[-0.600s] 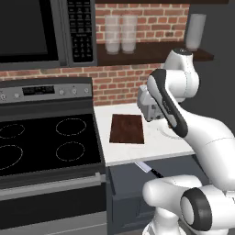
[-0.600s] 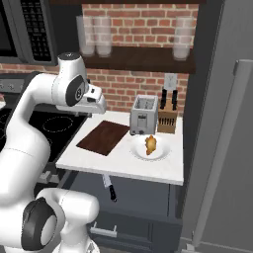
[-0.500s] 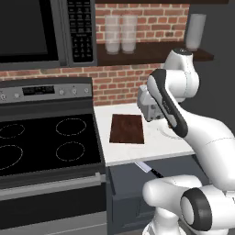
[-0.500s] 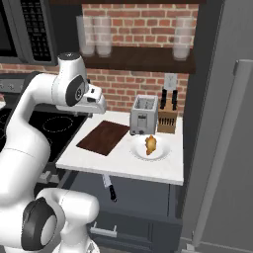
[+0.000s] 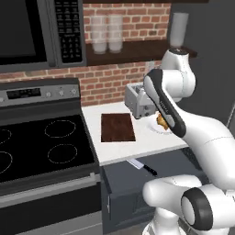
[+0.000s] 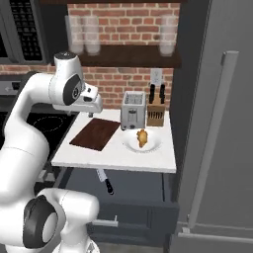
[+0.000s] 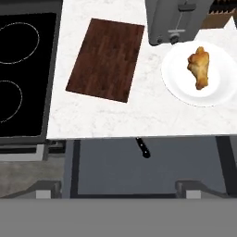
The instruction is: Pick up the knife from the drawer and place it on the cutting board. Then place the meat from the plate to the cutting board.
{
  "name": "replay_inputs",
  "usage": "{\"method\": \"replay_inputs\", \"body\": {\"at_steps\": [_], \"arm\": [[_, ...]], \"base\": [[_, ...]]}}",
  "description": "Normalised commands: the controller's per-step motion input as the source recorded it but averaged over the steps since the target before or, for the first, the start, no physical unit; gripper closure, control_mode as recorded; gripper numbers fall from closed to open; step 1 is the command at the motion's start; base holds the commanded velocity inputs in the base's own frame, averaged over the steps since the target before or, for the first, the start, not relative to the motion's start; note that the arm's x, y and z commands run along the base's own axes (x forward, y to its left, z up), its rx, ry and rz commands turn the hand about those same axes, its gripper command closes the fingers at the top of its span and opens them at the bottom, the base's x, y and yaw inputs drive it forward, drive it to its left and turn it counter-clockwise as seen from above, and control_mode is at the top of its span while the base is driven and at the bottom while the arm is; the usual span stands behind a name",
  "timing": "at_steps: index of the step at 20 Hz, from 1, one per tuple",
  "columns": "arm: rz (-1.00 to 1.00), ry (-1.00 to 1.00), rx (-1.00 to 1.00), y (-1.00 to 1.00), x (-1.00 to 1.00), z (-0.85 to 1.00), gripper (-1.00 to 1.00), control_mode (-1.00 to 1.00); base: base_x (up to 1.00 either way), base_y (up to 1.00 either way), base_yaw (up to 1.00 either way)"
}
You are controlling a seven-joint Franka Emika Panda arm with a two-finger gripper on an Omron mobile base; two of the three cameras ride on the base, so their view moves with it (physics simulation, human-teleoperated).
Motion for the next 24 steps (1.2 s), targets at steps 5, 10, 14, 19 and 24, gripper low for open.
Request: {"method": "replay_inputs", "body": {"at_steps": [5,10,14,19,24], "arm": [[0.00,0.00,0.00,0.00,0.00,0.00,-1.00,1.00],[0.00,0.00,0.00,0.00,0.00,0.00,-1.00,1.00],[0.00,0.00,0.00,0.00,0.00,0.00,-1.00,1.00],[0.00,0.00,0.00,0.00,0.00,0.00,-1.00,1.00],[0.00,0.00,0.00,0.00,0.00,0.00,-1.00,1.00]], "base": [[-0.68,0.43,-0.58],[-0.55,0.75,-0.57],[-0.41,0.81,-0.57],[-0.38,0.74,-0.62],[-0.23,0.76,-0.62]]}}
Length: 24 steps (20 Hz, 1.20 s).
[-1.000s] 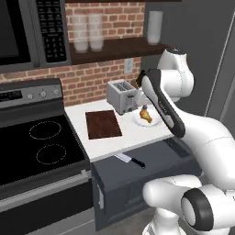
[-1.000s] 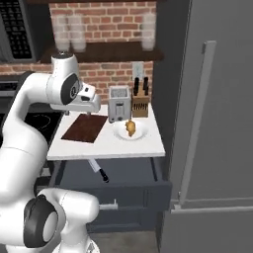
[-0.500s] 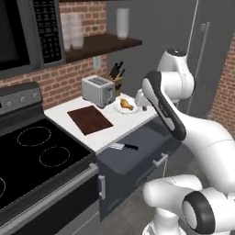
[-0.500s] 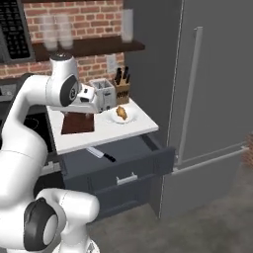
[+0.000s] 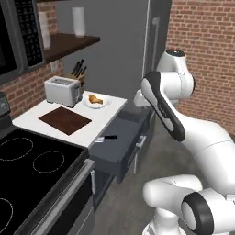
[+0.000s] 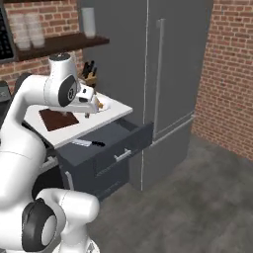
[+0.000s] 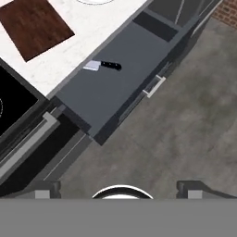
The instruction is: Pick up the knife from the drawer and place it on the cutting board. Then place the meat from the plate to the cutting board.
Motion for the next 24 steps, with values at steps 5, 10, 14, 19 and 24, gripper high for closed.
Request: {"method": "replay_inputs", "body": {"at_steps": [5,10,14,19,24], "arm": [[0.00,0.00,0.00,0.00,0.00,0.00,-1.00,1.00],[0.00,0.00,0.00,0.00,0.00,0.00,-1.00,1.00],[0.00,0.00,0.00,0.00,0.00,0.00,-1.00,1.00],[0.00,0.00,0.00,0.00,0.00,0.00,-1.00,1.00],[0.00,0.00,0.00,0.00,0.00,0.00,-1.00,-1.00]], "base": [[0.00,0.76,-0.60],[0.00,0.61,-0.51],[0.19,0.54,-0.32],[0.42,0.46,-0.15],[0.03,0.04,0.00]]}}
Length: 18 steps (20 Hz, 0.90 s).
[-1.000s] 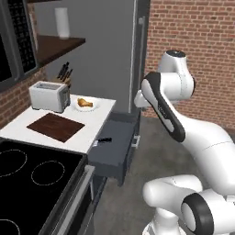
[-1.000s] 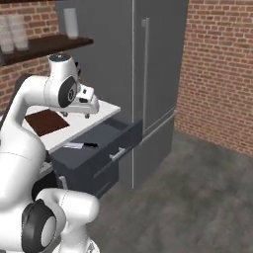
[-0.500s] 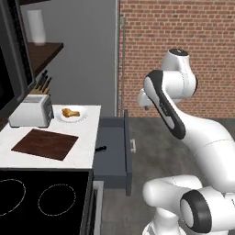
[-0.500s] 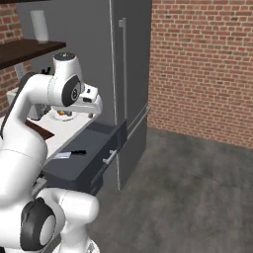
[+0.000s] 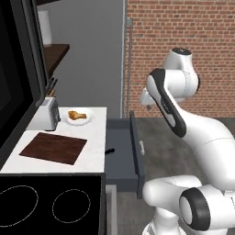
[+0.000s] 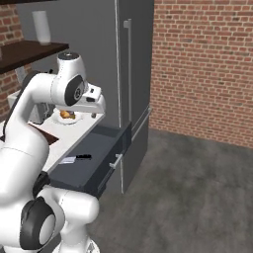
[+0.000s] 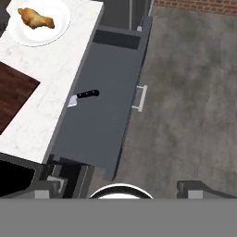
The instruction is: Pick up the knife from the drawer and place it on the cutting board. Then place the meat from the plate to the cutting board.
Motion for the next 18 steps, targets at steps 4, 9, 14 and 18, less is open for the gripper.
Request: {"method": "replay_inputs", "body": {"at_steps": [4,9,14,18], "arm": [[0.01,0.00,0.00,0.00,0.24,0.00,-1.00,-1.00],[0.27,0.00,0.00,-0.01,0.90,-0.11,-1.00,-1.00],[0.65,0.00,0.00,0.05,0.91,-0.37,-1.00,-1.00],[0.65,0.11,0.00,0.13,0.71,-0.69,-1.00,-1.00]], "base": [[0.00,0.00,0.00],[0.00,0.00,0.00],[0.00,0.00,0.00],[0.00,0.00,0.00]]}}
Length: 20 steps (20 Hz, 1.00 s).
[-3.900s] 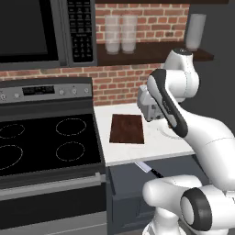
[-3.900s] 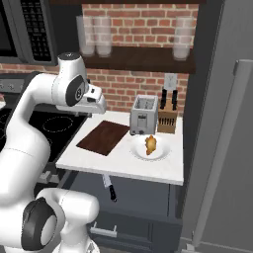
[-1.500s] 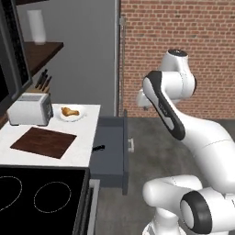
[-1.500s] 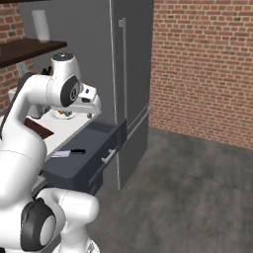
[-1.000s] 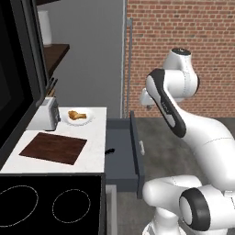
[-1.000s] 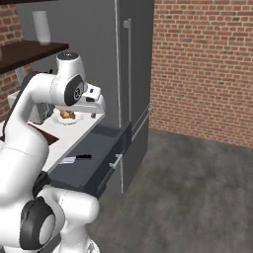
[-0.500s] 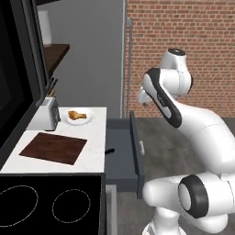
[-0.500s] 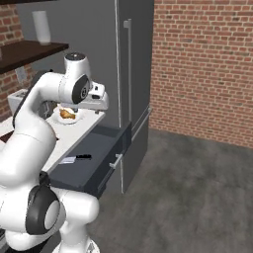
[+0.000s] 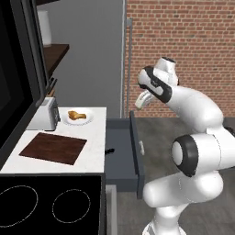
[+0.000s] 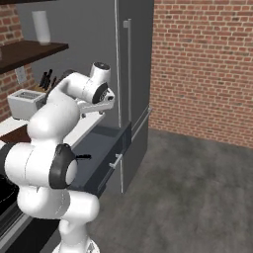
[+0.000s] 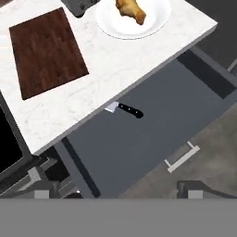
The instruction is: Pick up the knife from the drawer and place it on the cutting board. Then place the meat from the plate to the cutting board.
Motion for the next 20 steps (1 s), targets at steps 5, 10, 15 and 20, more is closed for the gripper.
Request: {"method": "replay_inputs", "body": {"at_steps": [5,10,15,20], "arm": [[0.41,0.13,-0.13,0.12,0.65,-0.99,-1.00,-1.00],[0.28,-0.02,-0.06,0.12,0.71,-0.90,-1.00,-1.00],[0.16,-0.01,0.00,0.15,0.54,-0.80,-1.00,-1.00],[0.05,-0.05,0.00,0.02,0.41,-0.63,-1.00,-1.00]], "base": [[0.00,0.00,0.00],[0.00,0.00,0.00],[0.00,0.00,0.00],[0.00,0.00,0.00]]}}
